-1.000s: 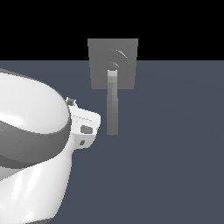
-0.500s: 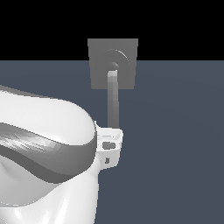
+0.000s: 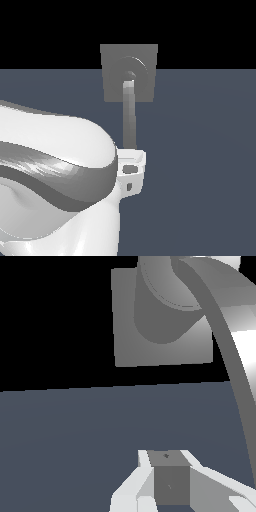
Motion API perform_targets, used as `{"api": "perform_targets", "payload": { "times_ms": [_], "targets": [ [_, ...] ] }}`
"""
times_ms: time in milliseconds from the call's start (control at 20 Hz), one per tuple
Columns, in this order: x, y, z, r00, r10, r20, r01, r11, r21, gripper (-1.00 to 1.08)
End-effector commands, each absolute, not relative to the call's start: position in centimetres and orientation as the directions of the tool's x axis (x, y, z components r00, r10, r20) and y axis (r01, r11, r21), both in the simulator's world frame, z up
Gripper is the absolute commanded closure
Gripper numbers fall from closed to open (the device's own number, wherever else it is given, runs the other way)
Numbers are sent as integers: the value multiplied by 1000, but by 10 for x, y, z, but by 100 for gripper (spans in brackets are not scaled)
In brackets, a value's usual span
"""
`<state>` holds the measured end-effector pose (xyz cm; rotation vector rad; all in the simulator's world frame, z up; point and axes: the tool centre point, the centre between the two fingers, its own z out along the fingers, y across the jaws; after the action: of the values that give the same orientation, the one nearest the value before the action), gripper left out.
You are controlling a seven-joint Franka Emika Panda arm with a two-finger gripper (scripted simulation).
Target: Turn on the faucet by rotating a designated handle.
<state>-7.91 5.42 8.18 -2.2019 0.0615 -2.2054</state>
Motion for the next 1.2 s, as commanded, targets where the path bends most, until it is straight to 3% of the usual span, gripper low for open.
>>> {"api": "perform_targets", "payload": {
  "times_ms": [0, 1150],
  "targets": [
    [-79, 46, 82, -2, -45, 999, -12, -999, -45, 108],
    [-81, -46, 85, 0, -43, 999, -12, -999, -43, 108]
  ]
}}
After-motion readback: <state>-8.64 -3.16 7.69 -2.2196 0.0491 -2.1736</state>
